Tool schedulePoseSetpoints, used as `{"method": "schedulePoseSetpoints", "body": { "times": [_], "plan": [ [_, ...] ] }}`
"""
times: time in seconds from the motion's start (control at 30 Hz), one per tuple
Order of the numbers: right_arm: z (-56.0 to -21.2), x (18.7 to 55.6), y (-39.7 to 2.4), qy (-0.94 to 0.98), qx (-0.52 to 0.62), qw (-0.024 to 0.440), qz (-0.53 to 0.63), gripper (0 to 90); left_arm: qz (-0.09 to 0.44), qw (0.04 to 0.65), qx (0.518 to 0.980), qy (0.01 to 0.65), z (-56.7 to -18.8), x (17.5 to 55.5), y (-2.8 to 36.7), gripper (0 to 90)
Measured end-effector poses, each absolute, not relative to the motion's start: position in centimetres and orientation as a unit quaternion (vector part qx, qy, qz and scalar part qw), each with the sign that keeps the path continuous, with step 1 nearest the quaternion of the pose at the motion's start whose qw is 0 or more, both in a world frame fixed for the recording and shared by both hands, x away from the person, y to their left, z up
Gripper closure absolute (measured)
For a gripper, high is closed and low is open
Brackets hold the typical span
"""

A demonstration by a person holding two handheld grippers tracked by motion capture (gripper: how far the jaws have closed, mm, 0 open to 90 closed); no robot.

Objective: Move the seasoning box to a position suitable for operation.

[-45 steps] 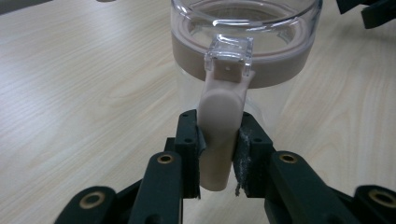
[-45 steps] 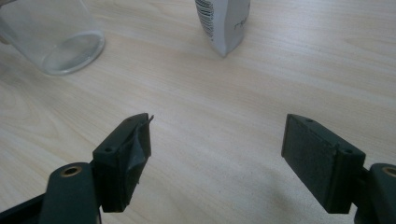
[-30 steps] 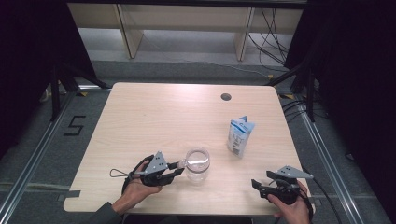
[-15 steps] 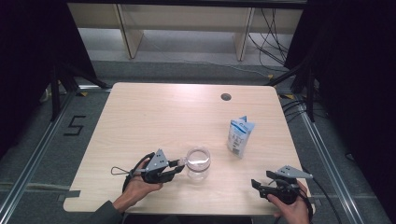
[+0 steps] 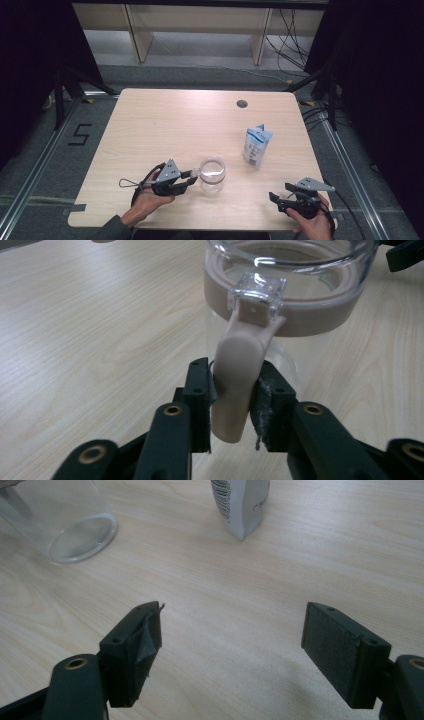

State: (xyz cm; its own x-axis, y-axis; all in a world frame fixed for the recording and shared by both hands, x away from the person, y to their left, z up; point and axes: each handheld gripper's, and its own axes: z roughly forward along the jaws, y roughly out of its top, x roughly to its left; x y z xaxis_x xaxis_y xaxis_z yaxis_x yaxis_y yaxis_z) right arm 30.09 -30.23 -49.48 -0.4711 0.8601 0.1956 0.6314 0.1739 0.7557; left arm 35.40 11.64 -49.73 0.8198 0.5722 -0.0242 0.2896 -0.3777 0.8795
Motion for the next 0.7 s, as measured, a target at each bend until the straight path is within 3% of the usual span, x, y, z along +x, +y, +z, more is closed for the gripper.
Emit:
{"method": "schedulePoseSetpoints", "body": {
  "times": [0.07, 0.2, 0.37, 0.7],
  "plan": [
    [-49.5, 30.1, -30.2, 0.753, 0.495, 0.139, 0.41, 25.1, 0.14, 0.494, 0.816, 0.266, -49.8, 35.4, 11.7, 69.0],
    [-49.5, 30.2, -30.5, 0.758, 0.482, 0.153, 0.412, 25.1, 0.137, 0.494, 0.81, 0.284, -49.7, 35.3, 11.9, 57.1],
    [-49.5, 30.2, -30.5, 0.756, 0.484, 0.15, 0.414, 25.1, 0.137, 0.499, 0.805, 0.291, -49.4, 34.9, 12.6, 48.5],
    [-49.4, 30.0, -30.3, 0.752, 0.497, 0.139, 0.41, 25.1, 0.125, 0.526, 0.784, 0.305, -48.1, 33.9, 13.4, 50.2]
  ]
}}
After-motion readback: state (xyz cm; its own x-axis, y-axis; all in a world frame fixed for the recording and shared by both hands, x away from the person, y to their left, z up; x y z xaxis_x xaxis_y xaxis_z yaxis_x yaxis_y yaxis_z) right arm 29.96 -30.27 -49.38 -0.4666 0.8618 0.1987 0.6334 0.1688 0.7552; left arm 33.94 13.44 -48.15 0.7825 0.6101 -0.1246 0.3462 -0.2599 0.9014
